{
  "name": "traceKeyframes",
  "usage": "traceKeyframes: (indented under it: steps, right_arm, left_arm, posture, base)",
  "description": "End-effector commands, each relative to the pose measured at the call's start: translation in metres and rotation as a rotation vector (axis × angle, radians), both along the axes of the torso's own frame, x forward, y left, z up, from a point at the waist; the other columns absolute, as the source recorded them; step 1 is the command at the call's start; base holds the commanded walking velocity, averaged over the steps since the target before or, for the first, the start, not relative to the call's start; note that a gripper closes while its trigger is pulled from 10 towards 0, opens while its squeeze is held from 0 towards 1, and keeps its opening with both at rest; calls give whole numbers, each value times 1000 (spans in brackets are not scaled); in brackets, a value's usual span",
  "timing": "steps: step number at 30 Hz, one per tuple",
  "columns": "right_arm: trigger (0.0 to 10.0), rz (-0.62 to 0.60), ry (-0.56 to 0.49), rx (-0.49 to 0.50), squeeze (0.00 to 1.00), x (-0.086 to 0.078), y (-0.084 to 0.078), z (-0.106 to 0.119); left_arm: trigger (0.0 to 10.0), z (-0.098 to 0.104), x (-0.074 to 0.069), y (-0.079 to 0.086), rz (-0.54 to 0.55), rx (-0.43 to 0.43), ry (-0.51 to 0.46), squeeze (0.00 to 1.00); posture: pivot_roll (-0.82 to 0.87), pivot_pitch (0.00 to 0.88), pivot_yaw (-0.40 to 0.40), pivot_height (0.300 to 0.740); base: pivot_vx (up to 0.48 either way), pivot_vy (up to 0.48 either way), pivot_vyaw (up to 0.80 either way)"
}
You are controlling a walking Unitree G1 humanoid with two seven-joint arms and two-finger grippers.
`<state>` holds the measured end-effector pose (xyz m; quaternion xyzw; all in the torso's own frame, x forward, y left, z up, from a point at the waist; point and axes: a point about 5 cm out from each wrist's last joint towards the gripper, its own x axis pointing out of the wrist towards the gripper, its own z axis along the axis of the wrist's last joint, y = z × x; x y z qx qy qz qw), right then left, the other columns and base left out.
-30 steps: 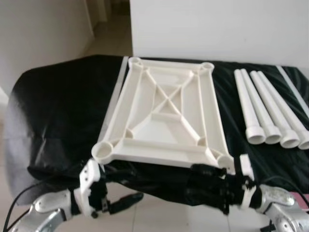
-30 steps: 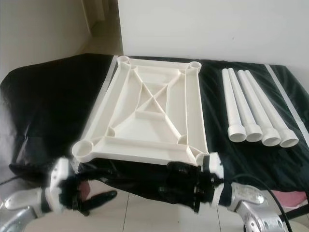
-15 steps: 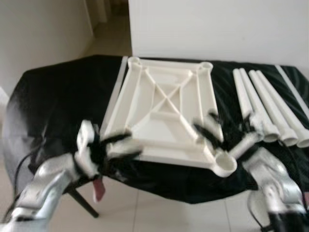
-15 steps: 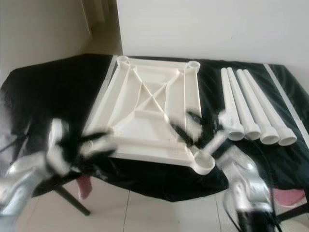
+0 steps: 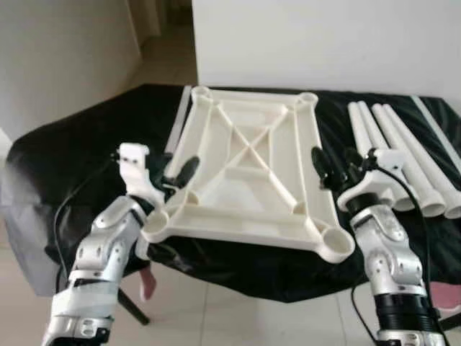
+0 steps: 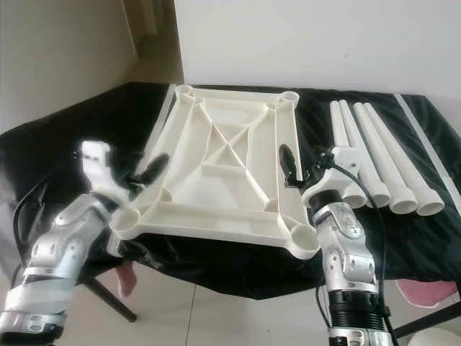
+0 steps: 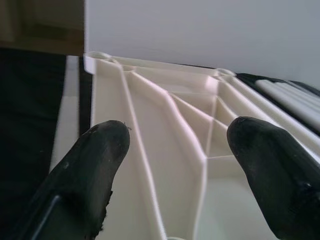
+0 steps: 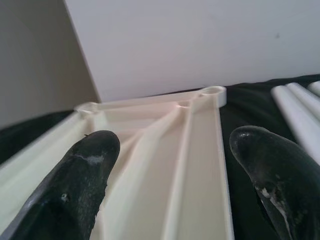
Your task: Building children table
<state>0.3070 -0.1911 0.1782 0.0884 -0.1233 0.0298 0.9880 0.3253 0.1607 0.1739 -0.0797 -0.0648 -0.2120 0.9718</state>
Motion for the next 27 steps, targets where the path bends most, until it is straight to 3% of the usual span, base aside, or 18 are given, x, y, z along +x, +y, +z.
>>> traceKeyframes:
  steps: [1, 4, 5, 12, 24, 27]
  right_arm:
    - [10000, -47, 13, -18, 0, -1, 0, -5]
    - [10000, -52, 27, -22, 0, -3, 1, -10]
    - [10000, -47, 16, -64, 0, -8, 7, -14]
    - [10000, -69, -8, -90, 0, -9, 12, -13]
    - [10000, -96, -6, -154, 0, -3, 11, -15]
    - [10000, -114, 4, -173, 0, -3, 9, -17]
  left_arm:
    - [10000, -1, 2, 2, 60, -1, -1, 0]
    - [10000, -6, 1, -2, 58, 1, 11, 0]
    - [10000, -13, -2, -7, 95, 71, -4, 0]
    - [10000, -16, -3, -19, 123, 126, -41, 0]
    - [10000, -16, 5, -22, 190, 140, -57, 0]
    - [10000, -19, 5, -21, 194, 139, -45, 0]
  posture:
    - [2, 0, 16, 740]
    - [-4, 0, 17, 740]
    - [-11, 0, 21, 740]
    - [-12, 0, 19, 740]
    - [-2, 0, 25, 740]
    - [-2, 0, 25, 740]
  base:
    - [0, 0, 0]
    - [0, 0, 0]
    - [0, 0, 0]
    - [0, 0, 0]
    - [0, 0, 0]
    - [0, 0, -554]
